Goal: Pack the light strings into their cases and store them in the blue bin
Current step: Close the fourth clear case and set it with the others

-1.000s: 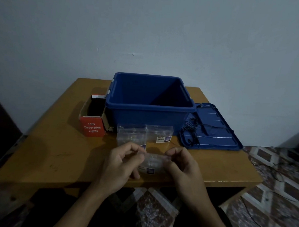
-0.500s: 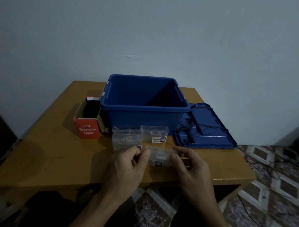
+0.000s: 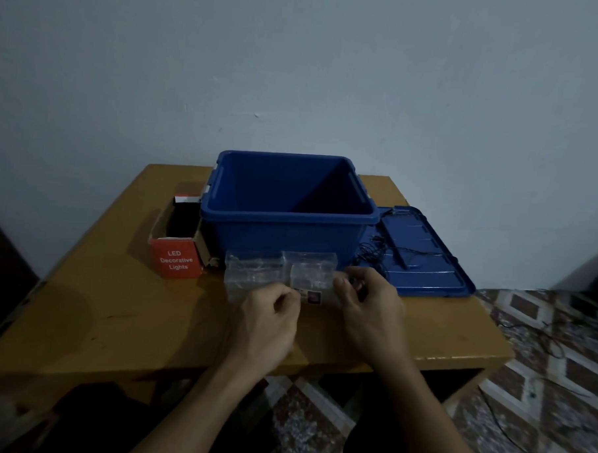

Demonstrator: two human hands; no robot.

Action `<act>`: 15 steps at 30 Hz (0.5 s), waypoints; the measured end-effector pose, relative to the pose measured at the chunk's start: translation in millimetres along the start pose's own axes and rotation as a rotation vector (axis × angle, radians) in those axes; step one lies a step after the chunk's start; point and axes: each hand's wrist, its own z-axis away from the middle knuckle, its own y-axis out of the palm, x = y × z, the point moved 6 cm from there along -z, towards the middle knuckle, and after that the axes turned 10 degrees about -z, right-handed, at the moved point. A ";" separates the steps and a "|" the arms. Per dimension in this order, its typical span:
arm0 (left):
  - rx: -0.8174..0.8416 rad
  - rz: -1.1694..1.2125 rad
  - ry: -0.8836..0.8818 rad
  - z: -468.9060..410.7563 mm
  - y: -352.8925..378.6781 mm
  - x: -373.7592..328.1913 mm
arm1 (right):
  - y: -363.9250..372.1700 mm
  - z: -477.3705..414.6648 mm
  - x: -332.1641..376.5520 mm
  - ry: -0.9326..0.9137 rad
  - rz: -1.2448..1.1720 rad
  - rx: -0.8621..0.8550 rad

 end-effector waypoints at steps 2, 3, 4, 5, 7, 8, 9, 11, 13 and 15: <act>0.033 0.016 -0.001 2.2 -1.0 -0.8 | 3.3 -1.0 2.5 0.002 0.006 -0.005; 0.038 0.024 -0.003 2.5 -1.5 -0.3 | 4.7 -1.2 3.2 0.006 0.001 -0.006; 0.040 0.033 -0.009 2.4 -2.0 0.2 | 5.5 -1.4 4.0 0.008 -0.009 -0.009; 0.040 0.039 -0.020 2.1 -2.9 1.4 | 5.8 -1.7 4.1 0.010 -0.018 -0.012; 0.045 0.053 -0.038 1.8 -4.6 2.3 | 5.6 -1.3 4.2 0.008 -0.016 -0.010; 0.049 0.058 -0.041 2.1 -5.2 2.1 | 5.1 -0.7 4.3 0.000 -0.001 -0.007; 0.052 0.057 -0.043 2.4 -5.9 2.1 | 4.5 0.0 4.9 -0.010 0.021 -0.002; 0.050 0.049 -0.052 2.5 -7.7 3.2 | 3.7 1.8 6.7 -0.022 0.051 0.012; 0.053 0.036 -0.067 2.2 -9.1 4.4 | 3.1 3.0 6.9 -0.023 0.064 0.022; 0.064 0.021 -0.072 2.9 -10.8 3.8 | 2.4 4.1 8.0 -0.026 0.077 0.017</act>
